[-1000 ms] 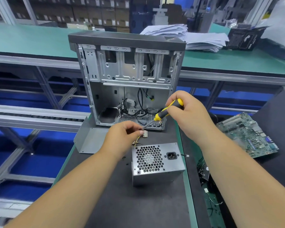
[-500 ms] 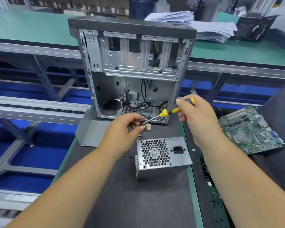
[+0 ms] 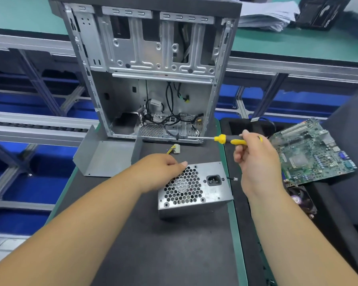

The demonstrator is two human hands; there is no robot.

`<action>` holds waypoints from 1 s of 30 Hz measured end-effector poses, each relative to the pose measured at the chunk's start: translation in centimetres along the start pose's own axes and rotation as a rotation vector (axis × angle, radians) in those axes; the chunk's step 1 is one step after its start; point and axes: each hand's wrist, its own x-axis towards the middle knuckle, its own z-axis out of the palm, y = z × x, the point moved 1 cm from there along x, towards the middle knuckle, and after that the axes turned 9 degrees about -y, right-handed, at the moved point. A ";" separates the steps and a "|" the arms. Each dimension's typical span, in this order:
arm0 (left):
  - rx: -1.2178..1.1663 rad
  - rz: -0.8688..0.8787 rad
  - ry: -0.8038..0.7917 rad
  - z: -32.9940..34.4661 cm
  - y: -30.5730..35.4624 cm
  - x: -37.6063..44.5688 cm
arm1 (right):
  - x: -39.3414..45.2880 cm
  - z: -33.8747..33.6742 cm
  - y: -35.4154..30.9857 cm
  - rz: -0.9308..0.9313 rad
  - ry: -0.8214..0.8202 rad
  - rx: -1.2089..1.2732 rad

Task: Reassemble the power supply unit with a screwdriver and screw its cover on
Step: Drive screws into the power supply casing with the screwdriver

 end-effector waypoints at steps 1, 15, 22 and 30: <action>0.012 -0.013 -0.007 0.0 0.2 0.1 | -0.1 -0.1 0.4 0.015 0.005 0.004; -0.143 0.051 -0.046 1.9 0.4 -0.4 | -2.0 0.5 3.4 0.031 0.053 0.247; -0.229 -0.006 -0.024 1.8 0.7 -0.4 | -2.0 0.5 3.8 -0.013 0.043 0.192; -0.265 -0.030 -0.017 1.8 0.7 -0.4 | -2.0 0.5 4.0 -0.057 0.042 0.141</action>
